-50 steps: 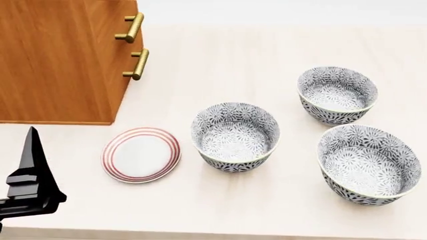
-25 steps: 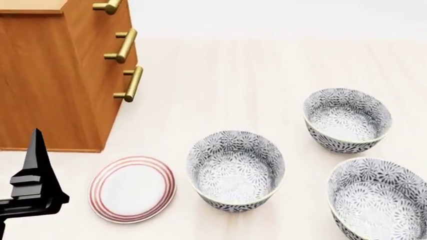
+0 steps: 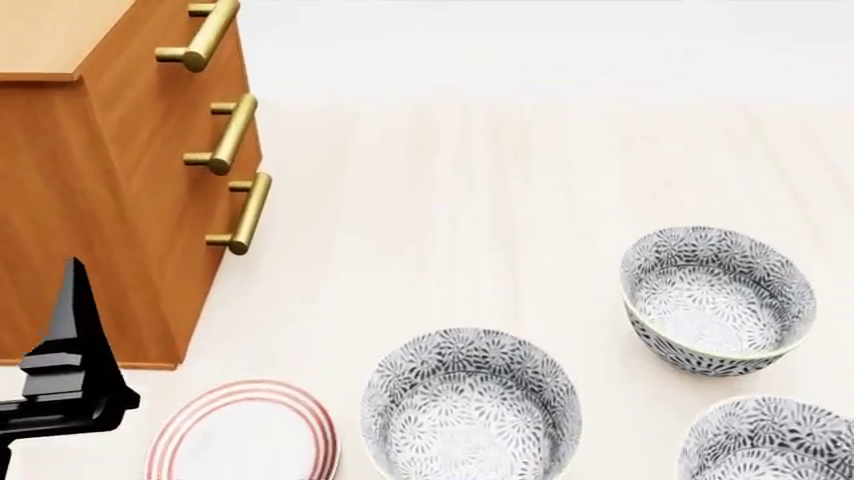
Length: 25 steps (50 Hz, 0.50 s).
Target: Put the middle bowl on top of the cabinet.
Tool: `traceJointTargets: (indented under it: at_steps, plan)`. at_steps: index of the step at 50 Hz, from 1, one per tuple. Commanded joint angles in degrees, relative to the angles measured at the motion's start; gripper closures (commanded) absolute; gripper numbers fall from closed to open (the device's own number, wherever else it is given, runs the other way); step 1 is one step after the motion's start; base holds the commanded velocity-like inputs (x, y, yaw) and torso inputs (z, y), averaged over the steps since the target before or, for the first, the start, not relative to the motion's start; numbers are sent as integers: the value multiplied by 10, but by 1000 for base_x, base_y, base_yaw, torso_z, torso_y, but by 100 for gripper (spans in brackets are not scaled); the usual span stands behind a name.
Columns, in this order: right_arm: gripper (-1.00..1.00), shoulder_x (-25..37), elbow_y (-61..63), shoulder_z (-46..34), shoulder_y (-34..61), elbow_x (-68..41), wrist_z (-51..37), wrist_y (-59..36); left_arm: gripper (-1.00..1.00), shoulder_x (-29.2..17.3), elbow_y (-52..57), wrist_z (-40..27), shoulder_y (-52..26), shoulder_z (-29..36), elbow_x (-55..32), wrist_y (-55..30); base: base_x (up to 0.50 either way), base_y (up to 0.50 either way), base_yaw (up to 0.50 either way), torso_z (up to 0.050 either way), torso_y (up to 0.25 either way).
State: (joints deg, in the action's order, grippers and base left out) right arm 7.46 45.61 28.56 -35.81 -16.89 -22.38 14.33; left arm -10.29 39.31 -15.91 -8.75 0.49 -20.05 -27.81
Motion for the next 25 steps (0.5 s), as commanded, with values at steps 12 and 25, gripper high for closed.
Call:
traceJointTargets:
  at_steps: [12, 25]
  plan:
    - [-100, -2, -4, -11, 1, 12, -9, 8, -100, 23, 44, -71, 74, 11, -29, -38, 167, 0, 0, 0, 0]
    - [-100, -5, -1, -43, 20, 35, -19, 1, -100, 68, -12, -90, 79, 28, -90, -67, 0, 0, 0, 0, 0]
